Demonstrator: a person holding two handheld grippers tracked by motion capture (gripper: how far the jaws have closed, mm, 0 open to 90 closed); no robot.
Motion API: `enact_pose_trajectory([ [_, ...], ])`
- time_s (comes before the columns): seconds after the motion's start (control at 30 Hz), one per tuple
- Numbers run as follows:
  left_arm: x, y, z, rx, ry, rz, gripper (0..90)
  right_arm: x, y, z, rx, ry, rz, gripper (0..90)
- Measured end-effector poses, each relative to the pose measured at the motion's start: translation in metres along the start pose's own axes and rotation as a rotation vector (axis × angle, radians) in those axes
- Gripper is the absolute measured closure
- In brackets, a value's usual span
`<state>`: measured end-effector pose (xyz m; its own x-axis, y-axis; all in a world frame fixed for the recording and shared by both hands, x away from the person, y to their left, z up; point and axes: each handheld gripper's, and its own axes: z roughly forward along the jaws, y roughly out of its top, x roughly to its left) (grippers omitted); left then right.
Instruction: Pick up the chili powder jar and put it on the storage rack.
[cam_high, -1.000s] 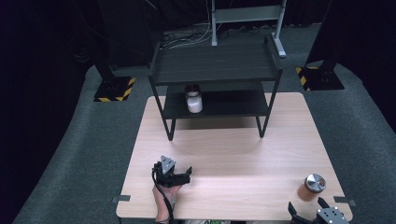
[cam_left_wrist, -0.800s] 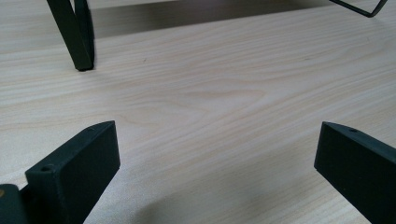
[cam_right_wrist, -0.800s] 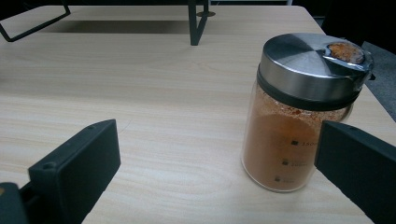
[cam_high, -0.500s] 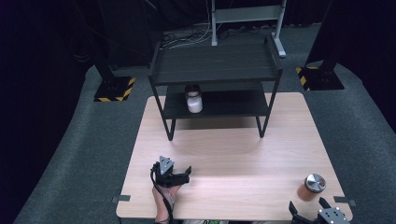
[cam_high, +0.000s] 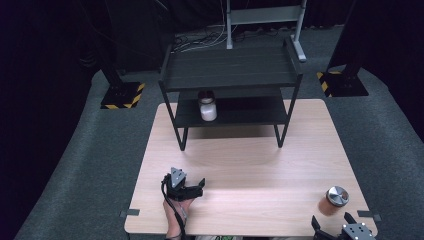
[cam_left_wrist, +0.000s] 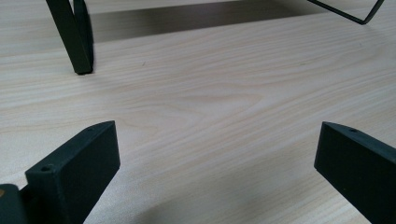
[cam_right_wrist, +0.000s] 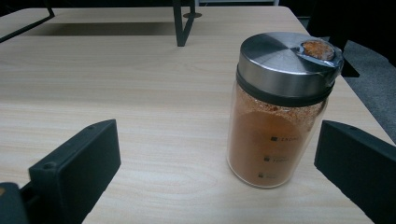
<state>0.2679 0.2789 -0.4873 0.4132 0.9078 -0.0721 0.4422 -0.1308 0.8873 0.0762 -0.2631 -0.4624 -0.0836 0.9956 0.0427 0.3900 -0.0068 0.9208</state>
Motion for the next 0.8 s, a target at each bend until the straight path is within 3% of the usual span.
enact_pose_trajectory([
  [0.3, 0.001, 0.000, 0.000, -0.003, -0.006, -0.003, 0.2, 0.003, 0.001, 0.004, 0.020, -0.018, 0.001, 0.0],
  [0.63, 0.002, -0.001, 0.000, -0.005, -0.009, -0.003, 0.2, -0.004, -0.002, 0.013, 0.018, -0.018, 0.003, 0.0],
  [0.8, 0.003, -0.001, 0.000, -0.007, -0.012, -0.003, 0.2, -0.014, -0.022, 0.019, -0.066, 0.007, 0.017, 0.0],
])
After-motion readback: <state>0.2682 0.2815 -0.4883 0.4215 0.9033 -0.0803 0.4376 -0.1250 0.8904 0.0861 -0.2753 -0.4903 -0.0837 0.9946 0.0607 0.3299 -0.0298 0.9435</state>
